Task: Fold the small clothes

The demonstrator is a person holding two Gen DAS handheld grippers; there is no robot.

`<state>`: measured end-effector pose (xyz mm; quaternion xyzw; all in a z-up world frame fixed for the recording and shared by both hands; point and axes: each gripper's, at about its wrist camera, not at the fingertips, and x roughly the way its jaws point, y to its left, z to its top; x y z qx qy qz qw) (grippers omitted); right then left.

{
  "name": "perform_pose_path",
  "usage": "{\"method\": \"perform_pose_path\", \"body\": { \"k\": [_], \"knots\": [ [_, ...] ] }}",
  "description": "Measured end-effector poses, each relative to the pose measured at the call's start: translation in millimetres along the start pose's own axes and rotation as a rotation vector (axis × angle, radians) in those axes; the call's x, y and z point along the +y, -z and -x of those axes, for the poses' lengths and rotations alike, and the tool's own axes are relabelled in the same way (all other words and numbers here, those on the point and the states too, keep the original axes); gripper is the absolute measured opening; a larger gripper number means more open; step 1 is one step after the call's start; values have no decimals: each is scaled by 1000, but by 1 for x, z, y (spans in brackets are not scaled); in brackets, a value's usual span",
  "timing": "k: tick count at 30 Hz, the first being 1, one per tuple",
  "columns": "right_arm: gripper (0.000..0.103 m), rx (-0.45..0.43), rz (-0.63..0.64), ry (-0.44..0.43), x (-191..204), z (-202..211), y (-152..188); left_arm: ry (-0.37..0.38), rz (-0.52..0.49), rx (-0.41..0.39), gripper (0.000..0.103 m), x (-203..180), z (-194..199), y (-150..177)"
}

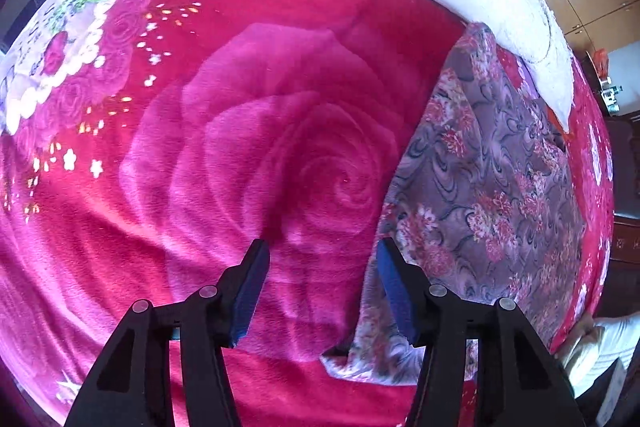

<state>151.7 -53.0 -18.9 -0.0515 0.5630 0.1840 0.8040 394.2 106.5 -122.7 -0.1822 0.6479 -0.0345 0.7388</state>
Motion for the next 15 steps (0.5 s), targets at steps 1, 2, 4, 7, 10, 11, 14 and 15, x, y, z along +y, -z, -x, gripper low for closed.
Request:
{"method": "perform_pose_path", "body": {
  "k": [1,2,4,7,10,11,14,15],
  "knots": [
    [62,1,36,-3,18,-4,-1,10,15,-6,55,9,9,2],
    [63,1,71,-6,35,-8,-1,21,31,-11,55,15,16,4],
    [65,-5,159,21,70,-15,-3,37,58,-17,55,29,28,5],
    [65,-7,260,112,106,-32,-5,57,78,-15,55,46,42,8],
    [66,-29,321,242,130,-48,-9,80,90,-12,55,64,54,10],
    [66,-46,331,276,133,-50,-12,90,98,-8,55,67,53,10],
    [64,-80,353,387,144,-58,-21,129,116,17,55,77,55,6],
    [59,-92,359,408,144,-61,-24,140,115,25,55,79,54,3]
  ]
}}
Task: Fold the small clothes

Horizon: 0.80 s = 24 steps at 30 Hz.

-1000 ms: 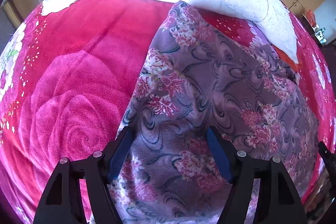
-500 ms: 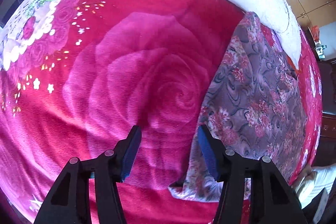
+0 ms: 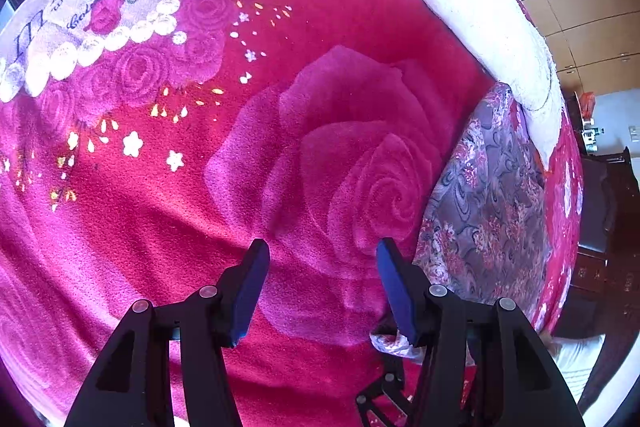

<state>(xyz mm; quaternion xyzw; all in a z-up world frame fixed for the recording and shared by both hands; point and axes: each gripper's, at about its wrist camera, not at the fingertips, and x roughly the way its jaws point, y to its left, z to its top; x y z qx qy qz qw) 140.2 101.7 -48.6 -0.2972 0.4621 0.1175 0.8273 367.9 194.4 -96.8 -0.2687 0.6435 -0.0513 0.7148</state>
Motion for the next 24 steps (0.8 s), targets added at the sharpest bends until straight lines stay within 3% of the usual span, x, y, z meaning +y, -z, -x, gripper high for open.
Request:
{"method": "perform_pose_path", "body": {
  "k": [1,3,7,12,19,21,24],
  "knots": [
    [39,-10,4,16,-1,-1,-2,16,-4,8,55,-2,-2,-3],
    [20,-24,-10,52,-6,0,-2,57,-17,20,55,-10,-5,-10],
    [14,-119,-76,29,-30,7,-1,151,-78,76,56,-42,-19,-26],
    [11,-194,-98,16,-43,21,11,210,-164,148,56,-92,-43,-41],
    [10,-224,-132,-36,-52,25,17,50,-255,220,52,-136,-86,-43],
    [9,-226,-158,-55,-59,26,18,26,-283,210,21,-144,-87,-38],
    [9,-242,-213,-69,-75,31,23,-27,-332,144,14,-161,-77,-31]
  ]
}}
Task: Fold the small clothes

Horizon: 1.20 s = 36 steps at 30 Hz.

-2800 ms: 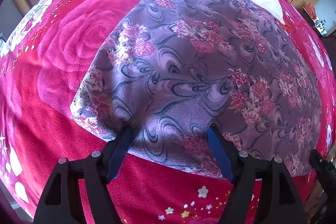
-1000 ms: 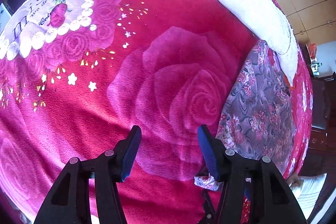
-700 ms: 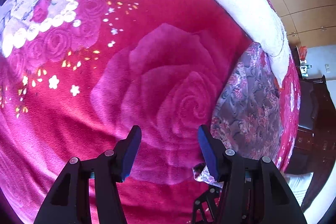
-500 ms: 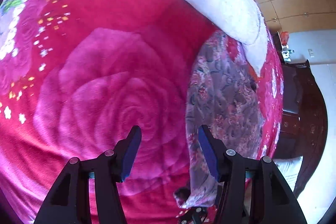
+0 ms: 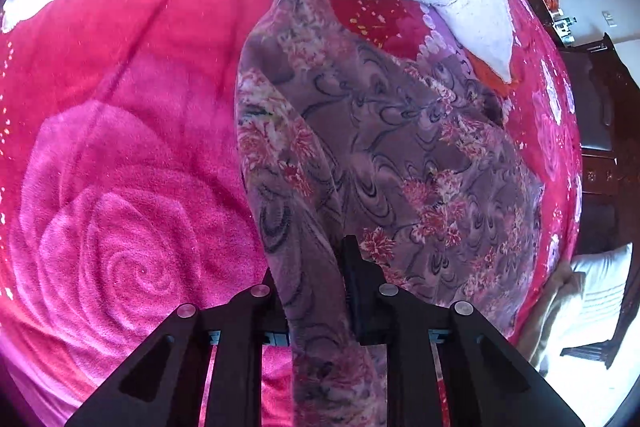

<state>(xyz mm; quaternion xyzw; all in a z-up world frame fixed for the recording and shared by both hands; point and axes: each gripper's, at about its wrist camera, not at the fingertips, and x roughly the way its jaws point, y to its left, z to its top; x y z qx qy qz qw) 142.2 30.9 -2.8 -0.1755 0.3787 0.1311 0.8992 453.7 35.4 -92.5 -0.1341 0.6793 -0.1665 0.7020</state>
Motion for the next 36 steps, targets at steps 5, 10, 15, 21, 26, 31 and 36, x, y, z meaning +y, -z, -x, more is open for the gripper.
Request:
{"method": "perform_pose_path", "body": {
  "k": [5,10,15,21,26,31,36],
  "knots": [
    [8,-38,-86,10,-31,19,-1,16,-30,-86,12,-33,28,16],
    [6,-63,-186,23,-66,44,2,22,-76,-140,11,-78,54,36],
    [5,-62,-306,16,-109,72,20,20,-127,-156,10,-122,72,54],
    [5,-44,-465,-18,-168,98,61,27,-189,-149,9,-188,62,72],
    [4,-43,-659,-58,-209,100,98,-16,-233,-145,9,-240,31,80],
    [4,-37,-886,-105,-251,102,132,-27,-251,-121,9,-286,-3,84],
    [4,15,-1101,-168,-275,99,178,-80,-316,-67,9,-328,-54,91]
  ]
}}
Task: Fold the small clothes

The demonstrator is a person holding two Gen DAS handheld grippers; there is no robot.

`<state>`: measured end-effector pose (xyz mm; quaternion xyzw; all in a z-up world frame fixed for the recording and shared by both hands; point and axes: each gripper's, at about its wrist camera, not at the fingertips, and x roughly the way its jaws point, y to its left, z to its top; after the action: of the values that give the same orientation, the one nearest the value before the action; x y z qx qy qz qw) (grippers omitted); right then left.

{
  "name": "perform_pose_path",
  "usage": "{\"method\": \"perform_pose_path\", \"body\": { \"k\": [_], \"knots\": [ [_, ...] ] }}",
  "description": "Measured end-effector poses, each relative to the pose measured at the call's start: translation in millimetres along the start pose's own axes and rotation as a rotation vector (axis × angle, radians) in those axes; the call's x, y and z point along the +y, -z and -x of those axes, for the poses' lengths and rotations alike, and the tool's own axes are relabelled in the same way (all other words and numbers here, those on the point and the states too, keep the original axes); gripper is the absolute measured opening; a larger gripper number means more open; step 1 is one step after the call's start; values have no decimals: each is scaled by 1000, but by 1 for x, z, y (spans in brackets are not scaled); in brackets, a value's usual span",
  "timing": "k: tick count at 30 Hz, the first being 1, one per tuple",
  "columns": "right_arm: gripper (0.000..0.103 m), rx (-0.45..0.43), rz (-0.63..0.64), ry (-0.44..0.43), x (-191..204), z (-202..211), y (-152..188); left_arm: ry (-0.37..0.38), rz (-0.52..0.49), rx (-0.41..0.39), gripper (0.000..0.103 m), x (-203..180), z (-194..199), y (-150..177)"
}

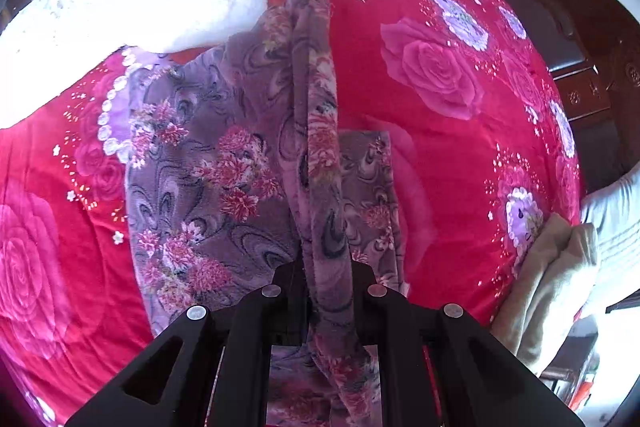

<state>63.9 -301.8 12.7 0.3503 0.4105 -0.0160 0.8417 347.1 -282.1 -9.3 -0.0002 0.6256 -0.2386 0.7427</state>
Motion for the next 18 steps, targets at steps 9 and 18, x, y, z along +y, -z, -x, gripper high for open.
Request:
{"method": "perform_pose_path", "body": {
  "k": [9,18],
  "knots": [
    [4,191,-412,7,-77,-32,22,-4,-63,106,26,-40,-59,8],
    [16,-46,-341,100,-74,25,-13,-104,93,-127,42,68,-1,42]
  ]
}}
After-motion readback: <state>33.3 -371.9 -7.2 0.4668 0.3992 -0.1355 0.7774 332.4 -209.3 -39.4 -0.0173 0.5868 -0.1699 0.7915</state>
